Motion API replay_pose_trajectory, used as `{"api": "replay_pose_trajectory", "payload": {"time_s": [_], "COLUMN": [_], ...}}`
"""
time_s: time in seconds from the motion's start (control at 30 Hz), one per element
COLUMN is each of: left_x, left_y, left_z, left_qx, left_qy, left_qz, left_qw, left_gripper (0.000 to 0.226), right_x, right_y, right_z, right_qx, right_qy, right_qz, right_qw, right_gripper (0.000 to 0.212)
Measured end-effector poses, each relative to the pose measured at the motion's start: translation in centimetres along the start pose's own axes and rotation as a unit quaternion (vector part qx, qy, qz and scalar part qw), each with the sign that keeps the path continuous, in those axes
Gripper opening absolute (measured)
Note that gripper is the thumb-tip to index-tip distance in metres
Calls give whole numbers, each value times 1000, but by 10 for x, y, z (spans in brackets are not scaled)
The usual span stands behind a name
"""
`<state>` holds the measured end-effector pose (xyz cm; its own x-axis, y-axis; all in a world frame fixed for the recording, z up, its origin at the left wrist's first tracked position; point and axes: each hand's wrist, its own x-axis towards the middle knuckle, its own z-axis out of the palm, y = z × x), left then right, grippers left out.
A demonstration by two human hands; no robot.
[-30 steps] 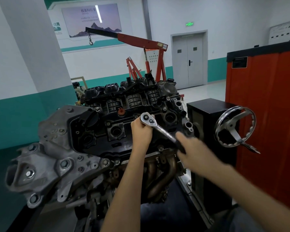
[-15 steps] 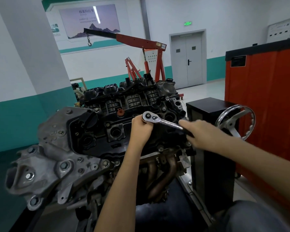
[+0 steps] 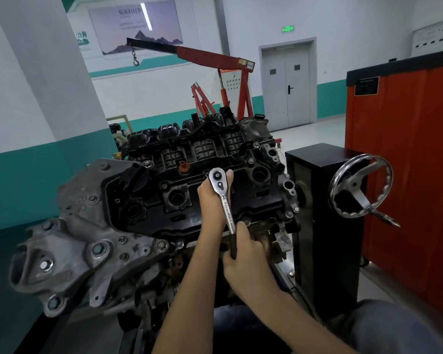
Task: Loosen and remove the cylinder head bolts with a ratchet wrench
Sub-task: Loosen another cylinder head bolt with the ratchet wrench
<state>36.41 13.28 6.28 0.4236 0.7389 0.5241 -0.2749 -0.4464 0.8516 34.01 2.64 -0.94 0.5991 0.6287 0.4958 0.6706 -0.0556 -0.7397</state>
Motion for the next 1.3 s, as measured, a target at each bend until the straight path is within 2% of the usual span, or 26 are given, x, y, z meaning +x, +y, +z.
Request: {"api": "replay_pose_trajectory", "payload": {"time_s": [0.1, 0.17, 0.27, 0.33, 0.37, 0.43, 0.47, 0.53, 0.57, 0.63, 0.73, 0.83, 0.93, 0.97, 1.03, 1.1, 1.13, 1.2, 1.23, 1.3], "left_x": [3, 4, 3, 2, 2, 0, -1, -5, -6, -6, -3, -1, 2, 3, 4, 3, 2, 0, -1, -3], "left_y": [-3, -1, 5, 4, 3, -1, -2, 0, 2, 1, -1, -1, 1, 2, 3, 4, 3, 0, -1, -2], "left_z": [-8, -9, -9, -10, -11, -11, -9, -3, 0, 4, 3, -2, -6, -6, -8, -12, -14, -14, -12, -5], "left_qx": [3, 5, 26, 33, 28, 11, 3, -3, -3, -9, -20, -5, 22, 34, 44, 39, 31, 14, 9, -7], "left_qy": [-43, -74, -89, -78, -66, -48, -41, -34, -29, -9, -6, -23, -55, -61, -66, -61, -59, -49, -39, -13], "left_qz": [5, 6, 10, 14, 13, 10, 13, 21, 21, 18, 3, -10, 1, 7, 16, 6, 1, -2, 0, 6], "left_qw": [999, 997, 996, 996, 997, 999, 999, 999, 999, 1000, 1000, 1000, 998, 998, 997, 997, 998, 999, 999, 1000], "left_gripper": [55, 45, 40, 28, 21, 21, 29, 49, 54, 59, 59, 48, 33, 28, 24, 22, 22, 19, 19, 30], "right_x": [12, 36, 92, 114, 115, 94, 76, 37, 22, 5, -1, 9, 41, 58, 94, 115, 116, 97, 80, 41], "right_y": [15, 29, 26, 15, 12, 16, 22, 28, 26, 16, 6, 16, 29, 30, 23, 11, 10, 16, 23, 28], "right_z": [-41, -88, -149, -159, -155, -139, -127, -97, -79, -42, -7, -33, -98, -120, -152, -161, -158, -143, -130, -97], "right_qx": [-69, -175, -427, -492, -496, -454, -413, -264, -183, -68, 14, -24, -149, -230, -396, -471, -478, -449, -408, -253], "right_qy": [-47, -103, -115, -101, -93, -74, -63, -51, -46, -22, -7, -43, -126, -146, -151, -122, -110, -90, -78, -64], "right_qz": [-31, -77, -162, -211, -213, -180, -154, -80, -45, -9, 17, 1, -62, -94, -165, -230, -235, -197, -169, -94], "right_qw": [996, 976, 882, 838, 837, 869, 896, 960, 981, 997, 1000, 999, 979, 958, 890, 843, 839, 867, 894, 961], "right_gripper": [30, 31, 26, 23, 22, 22, 23, 24, 25, 28, 25, 29, 34, 35, 26, 19, 19, 21, 23, 30]}}
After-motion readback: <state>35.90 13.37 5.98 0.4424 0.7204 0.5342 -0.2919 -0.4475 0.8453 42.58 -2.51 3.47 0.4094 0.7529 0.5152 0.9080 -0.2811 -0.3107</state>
